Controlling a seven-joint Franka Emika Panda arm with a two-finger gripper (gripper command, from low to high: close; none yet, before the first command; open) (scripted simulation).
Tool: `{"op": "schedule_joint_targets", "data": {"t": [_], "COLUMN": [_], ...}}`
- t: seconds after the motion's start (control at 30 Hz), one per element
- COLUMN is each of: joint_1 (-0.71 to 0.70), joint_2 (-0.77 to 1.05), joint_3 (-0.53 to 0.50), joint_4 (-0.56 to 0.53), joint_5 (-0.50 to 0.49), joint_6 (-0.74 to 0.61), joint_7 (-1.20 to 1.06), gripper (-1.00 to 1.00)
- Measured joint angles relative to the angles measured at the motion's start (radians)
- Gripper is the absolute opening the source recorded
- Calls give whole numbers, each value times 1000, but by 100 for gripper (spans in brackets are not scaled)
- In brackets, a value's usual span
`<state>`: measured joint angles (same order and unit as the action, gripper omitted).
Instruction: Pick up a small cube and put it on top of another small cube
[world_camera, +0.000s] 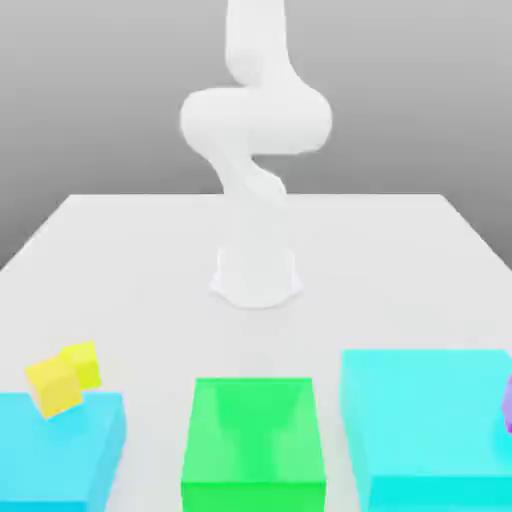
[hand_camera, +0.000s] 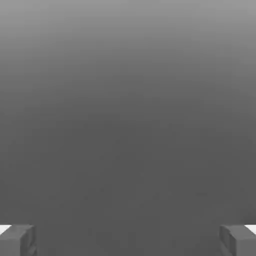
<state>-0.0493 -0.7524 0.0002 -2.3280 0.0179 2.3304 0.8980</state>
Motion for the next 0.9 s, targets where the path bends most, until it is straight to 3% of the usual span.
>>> {"op": "schedule_joint_targets", "data": {"t": [0.5,0.9], "joint_1": [-292,-506], "joint_2": [287,514], "joint_3": [25,44], "joint_4": [-168,-301], "joint_5": [83,93], "joint_6": [181,326], "joint_7": [608,1130], "gripper": [0,0]}}
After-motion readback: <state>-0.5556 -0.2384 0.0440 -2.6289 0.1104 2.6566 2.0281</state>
